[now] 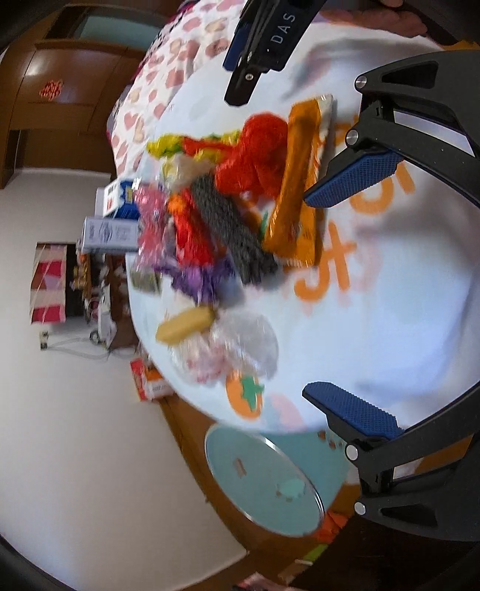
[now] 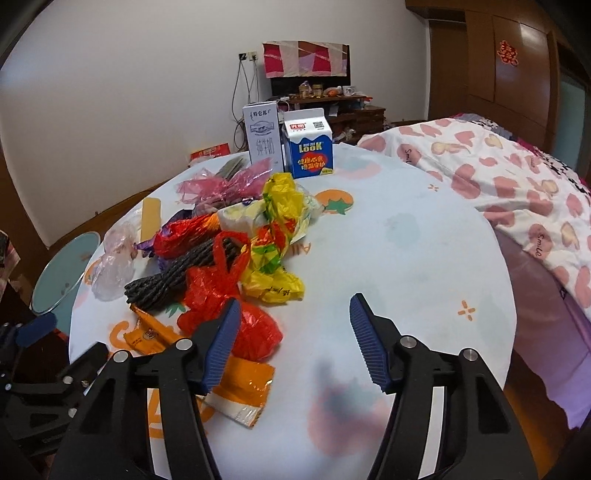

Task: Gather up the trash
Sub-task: 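Grasp the red plastic bag with the right tool while the left tool grasps the orange wrapper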

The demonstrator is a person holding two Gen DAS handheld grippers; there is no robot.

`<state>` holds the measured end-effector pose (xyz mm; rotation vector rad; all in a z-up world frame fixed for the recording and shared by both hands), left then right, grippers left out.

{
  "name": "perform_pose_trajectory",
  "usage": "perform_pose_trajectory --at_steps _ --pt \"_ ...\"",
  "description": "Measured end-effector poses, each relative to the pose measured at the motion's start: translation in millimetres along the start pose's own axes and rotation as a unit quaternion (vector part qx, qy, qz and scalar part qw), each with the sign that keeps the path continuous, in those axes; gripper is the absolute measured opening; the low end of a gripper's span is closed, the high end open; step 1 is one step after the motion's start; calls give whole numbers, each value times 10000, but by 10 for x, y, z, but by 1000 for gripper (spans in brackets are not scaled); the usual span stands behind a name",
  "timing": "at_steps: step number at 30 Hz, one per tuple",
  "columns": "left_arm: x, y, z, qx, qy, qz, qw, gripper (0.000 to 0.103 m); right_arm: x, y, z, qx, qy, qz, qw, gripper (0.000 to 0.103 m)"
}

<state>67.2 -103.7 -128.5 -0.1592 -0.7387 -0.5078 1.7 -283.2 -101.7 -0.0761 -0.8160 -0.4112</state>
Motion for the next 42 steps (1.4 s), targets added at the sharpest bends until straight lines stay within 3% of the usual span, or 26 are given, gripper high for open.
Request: perform_pose_trajectory --at_steps 2,4,7,9,10,14,18,21,24,26,27,28,30,31,33,35,38,42 --pt "46 -64 -114 -332 118 94 9993 89 23 -33 28 18 -23 69 10000 62" --pt "74 -118 -280 -636 373 277 9969 75 31 -88 47 -5 -20 46 10000 62" --pt "71 -184 -443 -938 628 575 9920 69 2 -172 49 37 28 -19 10000 62" --pt "56 -260 -499 -859 663 487 9929 65 -24 -166 17 116 72 44 9999 62" --pt "47 -307 -511 -825 654 370 9938 55 -31 -155 8 141 75 67 9998 62" --pt "7 -357 -521 -793 593 307 9946 40 -28 -49 -50 321 129 201 9992 62" --pt "17 -323 -512 -832 575 338 9943 16 15 77 -185 522 335 393 9973 62" --pt "22 -242 -433 -898 543 339 9939 4 17 133 -275 637 475 452 9958 62" --pt "19 -167 -334 -794 463 269 9954 3 3 181 -384 787 680 445 9936 62" --pt "26 -126 -272 -697 380 204 9966 3 -13 230 -448 844 838 501 9916 50" --pt "27 -107 -251 -631 355 161 9972 4 -37 265 -472 928 917 557 9899 32" --pt "28 -88 -236 -581 334 128 9977 4 -51 286 -482 974 968 593 9887 23" --pt "46 -57 -204 -596 286 125 9977 12 -62 302 -436 995 911 624 9889 16" --pt "52 -45 -194 -621 280 150 9976 28 -56 295 -405 990 869 623 9893 14" --pt "69 -42 -167 -648 231 225 9974 49 -23 223 -278 1015 738 554 9905 13" --pt "77 -89 -152 -743 216 199 9968 50 26 110 -139 979 572 469 9924 13" --pt "94 -178 -122 -804 164 151 9965 63 83 -168 72 835 374 242 9955 13" --pt "103 -409 -78 -1109 189 11 9937 63 43 -502 212 373 228 210 9988 13"
Point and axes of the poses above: each gripper's, at about its wrist camera, not at the fingertips, and z roughly against the way its jaws point, y to its left, x to its top, the point moved 5 cm from there along -z, roughly the way its jaws point, and after that the axes turned 2 degrees about y, right-handed, at the moved point
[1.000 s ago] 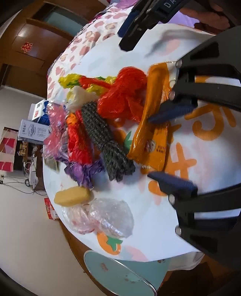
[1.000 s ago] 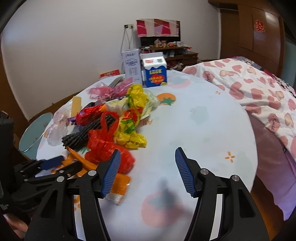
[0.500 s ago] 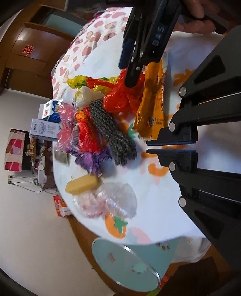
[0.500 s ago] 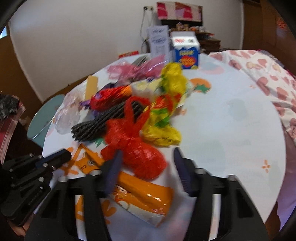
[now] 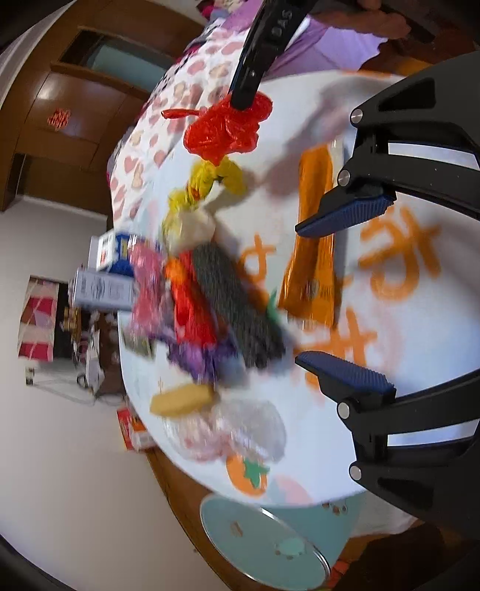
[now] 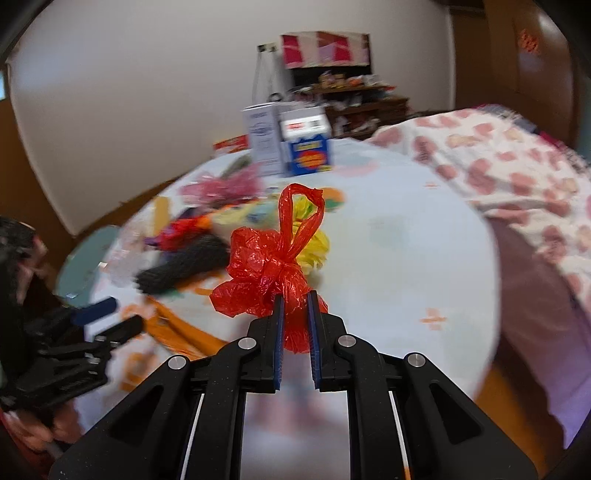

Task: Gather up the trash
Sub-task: 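Carry the orange wrapper and red bag over the blue bin with both tools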

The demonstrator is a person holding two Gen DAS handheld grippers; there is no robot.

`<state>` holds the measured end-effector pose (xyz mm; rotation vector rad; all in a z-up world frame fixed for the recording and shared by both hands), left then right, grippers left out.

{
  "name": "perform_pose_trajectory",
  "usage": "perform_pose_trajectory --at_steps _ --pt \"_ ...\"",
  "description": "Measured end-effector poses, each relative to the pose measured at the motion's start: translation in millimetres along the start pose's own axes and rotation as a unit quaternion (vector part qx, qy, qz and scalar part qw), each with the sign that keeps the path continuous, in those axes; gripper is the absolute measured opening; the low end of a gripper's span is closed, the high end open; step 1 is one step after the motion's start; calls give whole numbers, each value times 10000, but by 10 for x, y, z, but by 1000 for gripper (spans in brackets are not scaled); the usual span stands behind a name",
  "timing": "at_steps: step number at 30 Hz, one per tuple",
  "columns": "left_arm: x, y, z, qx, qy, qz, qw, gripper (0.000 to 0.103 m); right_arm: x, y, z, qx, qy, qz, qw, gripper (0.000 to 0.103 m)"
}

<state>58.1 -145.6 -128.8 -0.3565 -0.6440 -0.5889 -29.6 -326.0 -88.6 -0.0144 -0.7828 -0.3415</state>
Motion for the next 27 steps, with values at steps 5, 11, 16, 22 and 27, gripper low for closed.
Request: perform_pose_trajectory --at_steps 5,11,16,22,27 --pt "-51 -263 -92 -396 437 113 9982 63 -138 -102 -17 -397 30 285 9988 13" --pt "108 -328 -347 -17 653 958 9933 71 -149 -320 74 -476 -194 -9 9987 13" --pt "119 -349 -610 482 886 1239 9872 61 -206 -435 115 -378 -194 -268 9987 13" --pt "113 -403 -589 500 722 796 9929 26 -299 -393 120 -245 -134 -303 9992 13" --pt "138 -322 -359 373 490 579 9964 16 -233 -298 179 -200 -296 -338 9988 13"
Point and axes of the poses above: each gripper's, at about its wrist camera, not at the fingertips, and z roughly against the way its jaws point, y to its left, x to its top, the point moved 5 cm from there along -z, roughly the way its jaws point, and after that the axes turned 2 degrees about y, right-handed, at the moved point
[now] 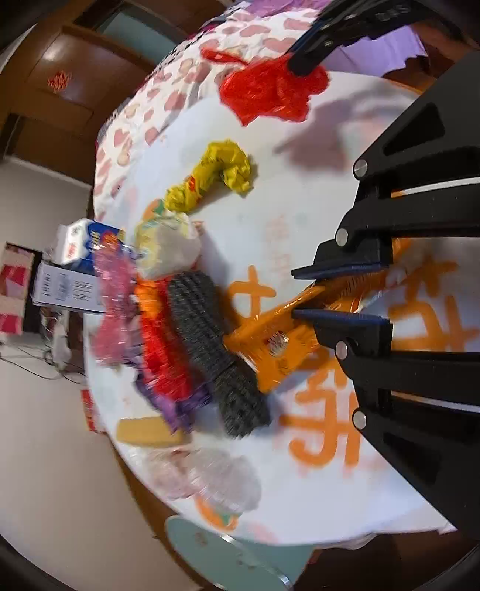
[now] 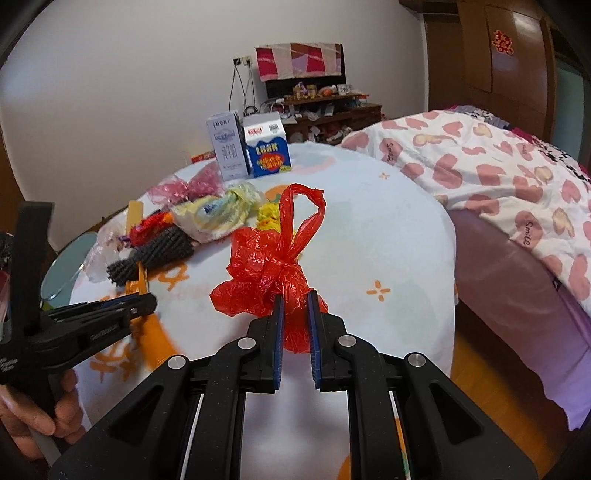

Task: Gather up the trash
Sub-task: 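Carry the orange wrapper and red bag over the blue bin with both tools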

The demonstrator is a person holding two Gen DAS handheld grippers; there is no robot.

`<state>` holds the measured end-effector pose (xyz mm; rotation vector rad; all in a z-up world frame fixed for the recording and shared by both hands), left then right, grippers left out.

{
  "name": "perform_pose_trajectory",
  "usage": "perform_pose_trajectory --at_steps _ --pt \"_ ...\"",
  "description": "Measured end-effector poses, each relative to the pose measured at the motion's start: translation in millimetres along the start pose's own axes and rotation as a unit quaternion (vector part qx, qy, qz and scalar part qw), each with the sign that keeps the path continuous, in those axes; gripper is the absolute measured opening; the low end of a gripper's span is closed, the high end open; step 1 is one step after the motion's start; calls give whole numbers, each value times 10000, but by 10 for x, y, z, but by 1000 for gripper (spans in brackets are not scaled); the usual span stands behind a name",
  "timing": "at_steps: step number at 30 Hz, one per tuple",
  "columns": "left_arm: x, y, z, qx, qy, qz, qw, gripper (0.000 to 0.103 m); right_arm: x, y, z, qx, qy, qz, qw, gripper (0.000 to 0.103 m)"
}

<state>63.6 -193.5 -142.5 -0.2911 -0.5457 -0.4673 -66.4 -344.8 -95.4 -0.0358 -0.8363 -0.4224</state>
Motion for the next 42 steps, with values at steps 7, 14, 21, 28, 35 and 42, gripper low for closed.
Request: perform_pose_trajectory --at_steps 7,14,21,28,35,42 --pt "127 352 449 298 -674 -131 9972 11 139 322 7 220 -123 71 9997 13" --pt "203 802 715 140 -989 141 9949 11 287 783 -55 510 -174 217 9983 13" --pt "361 1449 953 585 -1336 548 9878 11 446 1419 -181 929 -137 651 9935 13" --pt "489 2356 1065 1327 -1330 1016 9769 11 633 2128 -416 1387 -50 893 9863 13" --pt "478 3127 878 1707 -1000 1308 9715 11 645 3000 -845 1701 222 1243 9773 13" --pt "463 3508 531 1611 -617 1449 9743 11 489 3656 -1363 1839 806 1481 9684 13"
Point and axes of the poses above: each gripper's, at about its wrist camera, not at the fingertips, and z roughly against the way its jaws point, y to its left, x to its top, the point moved 5 cm from there along -z, roughly the way its jaws point, and after that the axes turned 2 degrees about y, right-handed, at the moved point
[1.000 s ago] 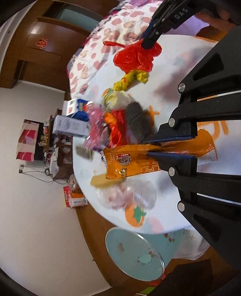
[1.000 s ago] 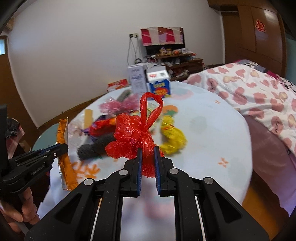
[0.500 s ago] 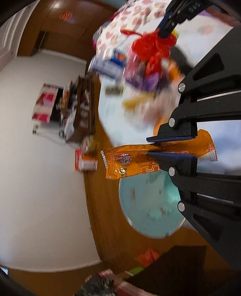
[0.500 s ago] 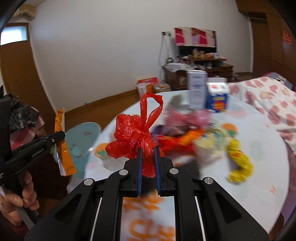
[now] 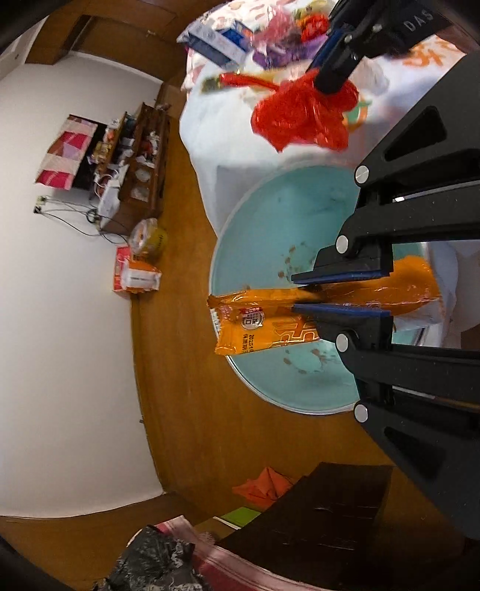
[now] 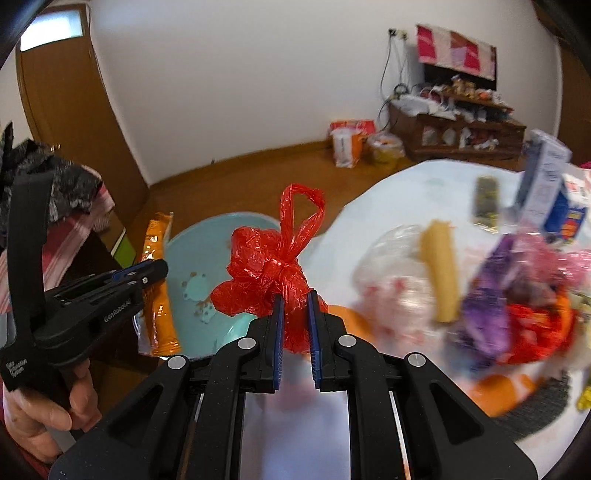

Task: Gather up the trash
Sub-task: 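Carry the orange wrapper and red bag over the blue bin with both tools, then open both tools to drop the wrapper and red bag into the bin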

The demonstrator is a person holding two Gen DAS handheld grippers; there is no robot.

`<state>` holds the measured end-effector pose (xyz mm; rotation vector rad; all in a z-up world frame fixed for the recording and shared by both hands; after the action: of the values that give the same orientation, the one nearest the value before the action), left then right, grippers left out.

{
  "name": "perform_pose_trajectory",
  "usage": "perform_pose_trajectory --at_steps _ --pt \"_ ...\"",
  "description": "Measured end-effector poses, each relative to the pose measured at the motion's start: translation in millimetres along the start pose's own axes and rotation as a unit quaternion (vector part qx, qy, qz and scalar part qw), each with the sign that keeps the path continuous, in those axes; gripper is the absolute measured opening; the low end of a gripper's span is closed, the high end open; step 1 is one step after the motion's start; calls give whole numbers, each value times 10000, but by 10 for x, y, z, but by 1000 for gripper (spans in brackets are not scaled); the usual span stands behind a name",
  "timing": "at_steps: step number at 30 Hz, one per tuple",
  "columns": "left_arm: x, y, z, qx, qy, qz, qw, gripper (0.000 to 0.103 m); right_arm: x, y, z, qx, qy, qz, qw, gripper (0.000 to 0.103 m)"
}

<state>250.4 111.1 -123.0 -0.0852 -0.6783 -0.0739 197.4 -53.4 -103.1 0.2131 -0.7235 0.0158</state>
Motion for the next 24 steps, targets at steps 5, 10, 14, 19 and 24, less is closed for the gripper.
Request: perform_pose_trajectory --at_steps 5,10,14,19,24 --pt "-8 112 -235 87 206 45 9997 11 -11 126 -334 176 342 -1 9993 13" --pt "-22 119 -342 199 359 22 9992 15 -28 253 -435 406 367 136 9984 37" --pt "-23 122 -268 315 272 -28 9991 60 -31 250 -388 493 368 107 9980 41" --pt "-27 160 -95 444 87 24 9990 82 5 137 -156 399 66 -56 9992 64" --pt "-45 184 74 648 -2 153 9978 86 87 -14 153 93 -463 -174 9987 74"
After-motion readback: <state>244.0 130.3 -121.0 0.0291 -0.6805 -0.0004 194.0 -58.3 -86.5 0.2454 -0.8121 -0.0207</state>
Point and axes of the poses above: each gripper's, at about its wrist camera, not at the fingertips, and z roughly against the way its jaws point, y to its left, x to its top, the point moved 5 cm from there along -z, roughly the way its jaws point, and after that the axes turned 2 degrees about y, right-handed, at the moved point
